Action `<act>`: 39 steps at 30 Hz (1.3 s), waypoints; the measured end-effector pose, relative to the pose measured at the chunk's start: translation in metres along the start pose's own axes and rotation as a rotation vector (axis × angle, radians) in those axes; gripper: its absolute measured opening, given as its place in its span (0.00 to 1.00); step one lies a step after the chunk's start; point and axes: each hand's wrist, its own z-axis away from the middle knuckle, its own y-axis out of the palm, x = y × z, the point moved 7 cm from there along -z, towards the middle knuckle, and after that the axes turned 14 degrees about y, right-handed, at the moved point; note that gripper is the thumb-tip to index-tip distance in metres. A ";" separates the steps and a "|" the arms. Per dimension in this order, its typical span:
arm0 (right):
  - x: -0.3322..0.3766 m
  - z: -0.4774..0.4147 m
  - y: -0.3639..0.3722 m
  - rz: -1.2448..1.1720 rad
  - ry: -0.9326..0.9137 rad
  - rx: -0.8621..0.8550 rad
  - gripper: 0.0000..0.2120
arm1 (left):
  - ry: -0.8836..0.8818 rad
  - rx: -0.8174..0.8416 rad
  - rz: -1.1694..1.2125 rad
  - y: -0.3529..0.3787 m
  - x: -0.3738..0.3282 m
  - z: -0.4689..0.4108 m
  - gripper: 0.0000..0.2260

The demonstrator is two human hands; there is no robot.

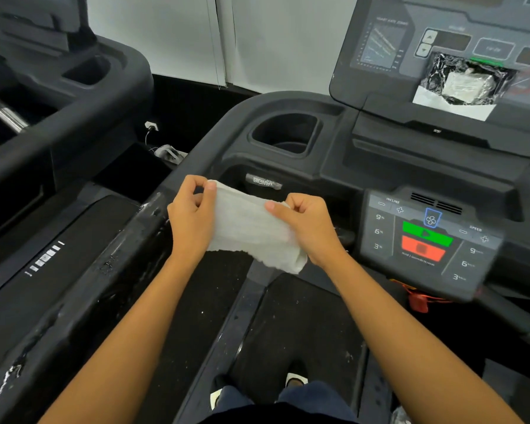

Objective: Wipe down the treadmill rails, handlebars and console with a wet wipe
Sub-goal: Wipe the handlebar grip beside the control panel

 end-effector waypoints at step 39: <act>-0.039 -0.037 -0.022 1.293 0.077 -0.276 0.33 | 0.419 0.601 -0.845 0.072 0.059 0.003 0.13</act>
